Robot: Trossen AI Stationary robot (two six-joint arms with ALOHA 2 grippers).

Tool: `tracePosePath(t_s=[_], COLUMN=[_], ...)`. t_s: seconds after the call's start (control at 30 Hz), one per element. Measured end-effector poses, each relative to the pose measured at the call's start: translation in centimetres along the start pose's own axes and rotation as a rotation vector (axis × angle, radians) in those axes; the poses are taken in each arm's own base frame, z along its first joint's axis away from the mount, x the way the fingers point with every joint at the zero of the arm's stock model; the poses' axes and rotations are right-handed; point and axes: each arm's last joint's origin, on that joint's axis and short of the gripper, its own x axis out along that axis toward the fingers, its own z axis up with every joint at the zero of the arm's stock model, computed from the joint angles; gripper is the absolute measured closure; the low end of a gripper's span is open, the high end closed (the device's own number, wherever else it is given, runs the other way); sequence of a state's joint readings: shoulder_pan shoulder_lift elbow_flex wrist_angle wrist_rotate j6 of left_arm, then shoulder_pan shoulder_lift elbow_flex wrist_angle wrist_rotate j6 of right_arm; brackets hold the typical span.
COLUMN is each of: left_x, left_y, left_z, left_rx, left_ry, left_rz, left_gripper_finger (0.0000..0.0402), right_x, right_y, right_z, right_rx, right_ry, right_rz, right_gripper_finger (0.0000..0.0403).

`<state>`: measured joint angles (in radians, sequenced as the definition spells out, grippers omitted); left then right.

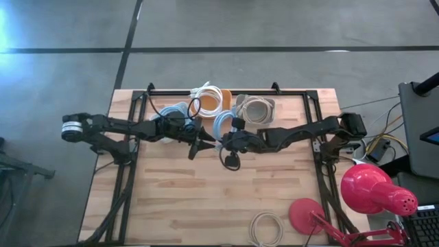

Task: Sort HDMI cables
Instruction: Put the light blue HDMI cable into the white bin

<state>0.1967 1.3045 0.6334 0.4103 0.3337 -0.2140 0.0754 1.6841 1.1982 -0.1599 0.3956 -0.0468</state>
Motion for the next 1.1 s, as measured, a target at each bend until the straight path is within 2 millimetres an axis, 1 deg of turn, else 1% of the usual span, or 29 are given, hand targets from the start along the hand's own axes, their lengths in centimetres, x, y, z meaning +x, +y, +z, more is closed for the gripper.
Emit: tracePosePath(t_s=[0.2,0.5,0.73,0.87,1.1], left_x=[-0.01,-0.04,-0.05,-0.04,-0.05], left_y=[0.03,-0.07,-0.16,-0.12,-0.12], left_z=[0.04,0.45,0.53,0.46,0.36], left_rx=[0.011,0.047,0.051,0.047,0.042], left_ry=[-0.004,-0.046,-0.053,-0.048,-0.034], left_rz=[0.006,-0.005,-0.032,-0.023,-0.018], left_gripper_finger=[0.0239,0.0239,0.0239,0.0239,0.0239], right_x=[-0.69,-0.54,-0.45,-0.54,-0.73], right_y=[-0.07,0.25,0.26,0.44,0.5], right_z=[-0.34,-0.11,-0.22,-0.21,-0.1], right_rx=[0.03,0.048,0.044,0.001,-0.002], right_ry=[0.03,-0.022,-0.028,-0.032,-0.038], right_rz=[0.008,0.083,0.086,0.09,0.098], right_gripper_finger=[0.0385,0.0385,0.0385,0.0385,0.0385])
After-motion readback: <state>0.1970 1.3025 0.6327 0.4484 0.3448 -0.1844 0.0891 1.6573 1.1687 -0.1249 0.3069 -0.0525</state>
